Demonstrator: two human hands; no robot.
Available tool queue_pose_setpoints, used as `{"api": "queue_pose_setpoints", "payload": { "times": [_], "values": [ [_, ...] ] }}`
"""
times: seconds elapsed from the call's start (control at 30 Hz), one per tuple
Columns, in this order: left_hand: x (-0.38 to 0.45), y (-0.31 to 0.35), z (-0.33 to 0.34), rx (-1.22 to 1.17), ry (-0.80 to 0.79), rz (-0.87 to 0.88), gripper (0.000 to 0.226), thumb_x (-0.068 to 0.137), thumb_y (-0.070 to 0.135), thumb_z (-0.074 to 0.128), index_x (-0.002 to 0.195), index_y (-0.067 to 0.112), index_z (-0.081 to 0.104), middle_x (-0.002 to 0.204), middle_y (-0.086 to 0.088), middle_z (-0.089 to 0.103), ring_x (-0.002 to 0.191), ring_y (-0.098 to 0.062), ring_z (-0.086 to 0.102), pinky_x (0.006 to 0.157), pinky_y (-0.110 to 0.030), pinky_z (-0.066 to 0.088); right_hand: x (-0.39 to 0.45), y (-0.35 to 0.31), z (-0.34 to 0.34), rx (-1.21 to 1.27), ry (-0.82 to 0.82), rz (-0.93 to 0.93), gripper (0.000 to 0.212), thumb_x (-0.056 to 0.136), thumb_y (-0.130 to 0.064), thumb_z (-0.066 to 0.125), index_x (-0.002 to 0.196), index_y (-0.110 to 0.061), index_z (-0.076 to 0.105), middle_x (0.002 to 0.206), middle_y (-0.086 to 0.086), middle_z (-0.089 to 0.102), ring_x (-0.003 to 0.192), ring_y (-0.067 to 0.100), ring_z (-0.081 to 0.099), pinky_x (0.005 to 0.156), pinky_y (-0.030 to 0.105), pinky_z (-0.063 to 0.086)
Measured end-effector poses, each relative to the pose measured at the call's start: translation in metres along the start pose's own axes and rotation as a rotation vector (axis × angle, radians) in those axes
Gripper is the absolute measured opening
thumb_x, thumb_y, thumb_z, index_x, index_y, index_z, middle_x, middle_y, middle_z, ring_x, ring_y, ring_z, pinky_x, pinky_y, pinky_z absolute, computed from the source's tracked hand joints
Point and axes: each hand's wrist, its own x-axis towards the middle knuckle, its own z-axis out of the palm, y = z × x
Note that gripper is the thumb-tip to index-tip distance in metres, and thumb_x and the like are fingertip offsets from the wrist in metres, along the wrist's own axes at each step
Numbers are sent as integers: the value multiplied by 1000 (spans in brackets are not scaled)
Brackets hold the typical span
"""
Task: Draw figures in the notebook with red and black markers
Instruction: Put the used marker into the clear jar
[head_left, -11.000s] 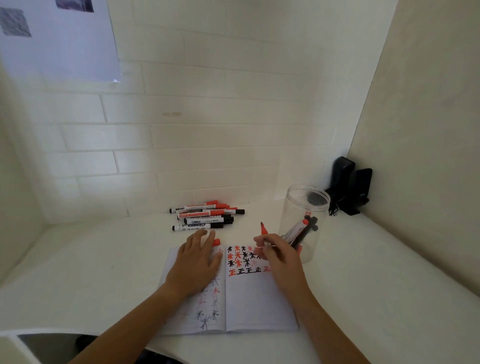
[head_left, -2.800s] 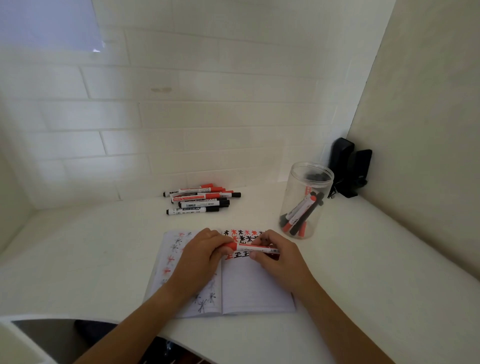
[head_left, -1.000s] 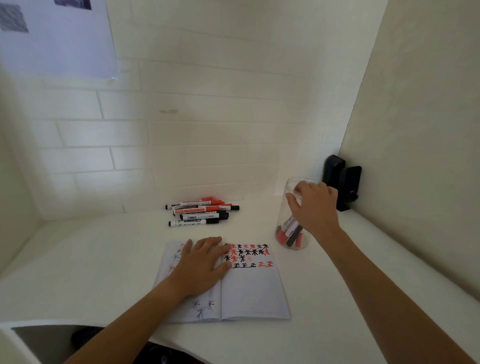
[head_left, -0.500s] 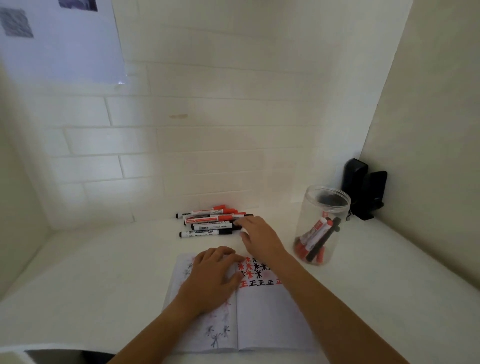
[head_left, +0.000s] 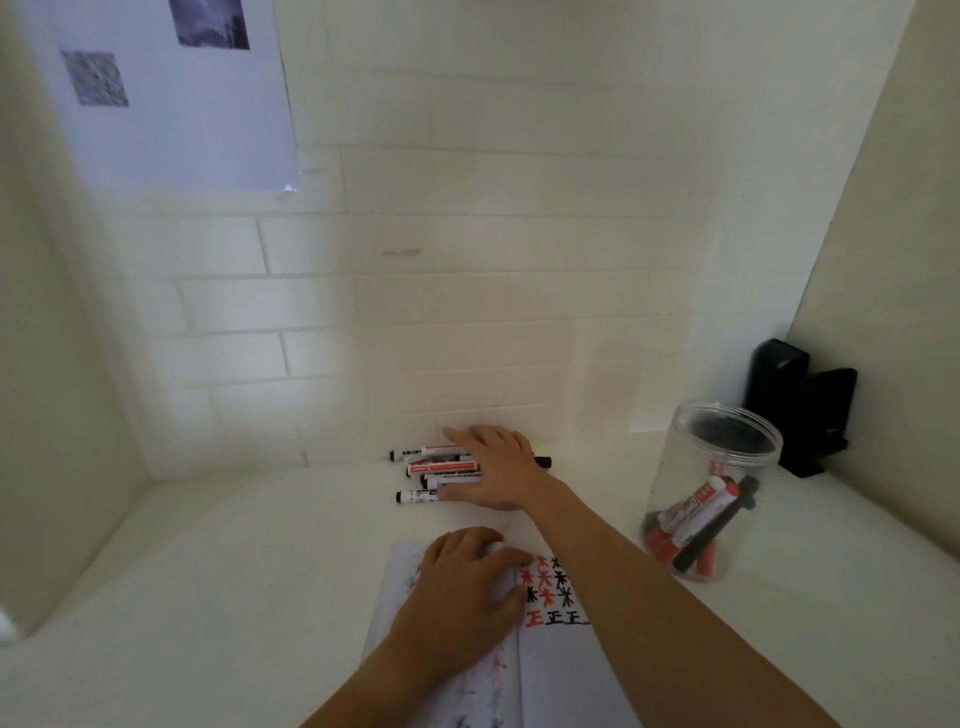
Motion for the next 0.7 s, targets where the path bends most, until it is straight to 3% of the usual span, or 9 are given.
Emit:
{"api": "queue_pose_setpoints", "payload": {
  "times": [0.13,0.3,0.7],
  "values": [
    [-1,1,0,-2,5,-2,47,92,63,35,135,48,48,136,20,44,132,-3,32,117,-32,21,7,-6,12,-57,-39,4,96,79,-88,51,159,-48,16,164,1,25,151,30,18,123,56,7],
    [-1,1,-1,-28,8,-6,47,93,63,37,136,50,48,137,20,44,131,-3,33,117,-29,22,-5,2,10,-43,-1,-6,89,83,-84,53,156,-41,27,151,3,39,136,31,35,113,51,32],
    [-3,2,-2,-64,20,15,45,93,58,45,135,45,56,144,12,48,135,-10,39,117,-40,30,-81,39,5,-93,84,52,81,84,-87,37,150,-41,33,136,-2,51,120,22,45,102,43,42]
  ]
}}
